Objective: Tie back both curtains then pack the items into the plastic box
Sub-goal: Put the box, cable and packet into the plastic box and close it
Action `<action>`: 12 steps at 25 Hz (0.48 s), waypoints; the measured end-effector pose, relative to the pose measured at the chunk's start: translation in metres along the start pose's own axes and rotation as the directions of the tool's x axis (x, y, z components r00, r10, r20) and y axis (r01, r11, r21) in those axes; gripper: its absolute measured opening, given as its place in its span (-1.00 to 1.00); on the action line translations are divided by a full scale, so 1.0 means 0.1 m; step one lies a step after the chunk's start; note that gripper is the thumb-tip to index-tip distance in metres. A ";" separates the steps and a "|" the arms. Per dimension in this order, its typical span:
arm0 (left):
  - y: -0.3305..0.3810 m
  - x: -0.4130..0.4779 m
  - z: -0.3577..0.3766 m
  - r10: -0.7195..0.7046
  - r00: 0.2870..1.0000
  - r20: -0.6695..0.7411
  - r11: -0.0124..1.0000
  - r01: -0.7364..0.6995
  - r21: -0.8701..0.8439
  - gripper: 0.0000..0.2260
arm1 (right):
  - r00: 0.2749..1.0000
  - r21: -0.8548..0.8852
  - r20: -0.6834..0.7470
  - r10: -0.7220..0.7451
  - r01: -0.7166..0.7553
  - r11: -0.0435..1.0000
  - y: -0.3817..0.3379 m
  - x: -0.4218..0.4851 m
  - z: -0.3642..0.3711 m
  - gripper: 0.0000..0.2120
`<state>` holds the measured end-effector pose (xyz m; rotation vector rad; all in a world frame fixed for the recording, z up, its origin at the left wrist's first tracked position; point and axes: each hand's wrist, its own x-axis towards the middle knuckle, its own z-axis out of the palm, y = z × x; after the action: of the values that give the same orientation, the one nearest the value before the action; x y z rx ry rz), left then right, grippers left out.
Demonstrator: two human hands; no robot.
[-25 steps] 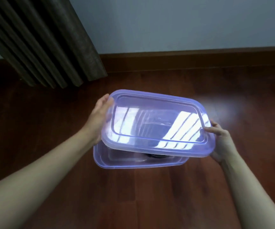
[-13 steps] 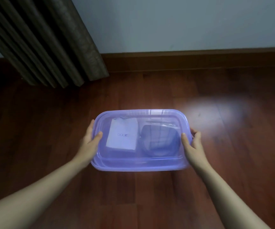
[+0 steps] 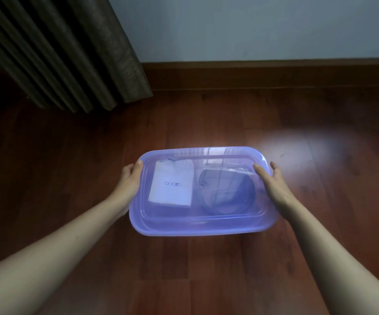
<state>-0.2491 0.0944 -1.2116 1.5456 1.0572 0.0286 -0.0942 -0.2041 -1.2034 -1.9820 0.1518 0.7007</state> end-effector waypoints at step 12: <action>0.02 -0.12 -0.04 -0.069 0.994 -0.088 0.984 0.082 0.159 -0.46 | 0.991 -0.018 -0.133 -0.032 0.030 0.999 0.07 -0.18 -0.01 -0.29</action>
<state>-0.2575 0.0901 -1.2025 1.6610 1.2077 -0.0475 -0.1113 -0.2120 -1.1989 -2.0431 0.1957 0.5514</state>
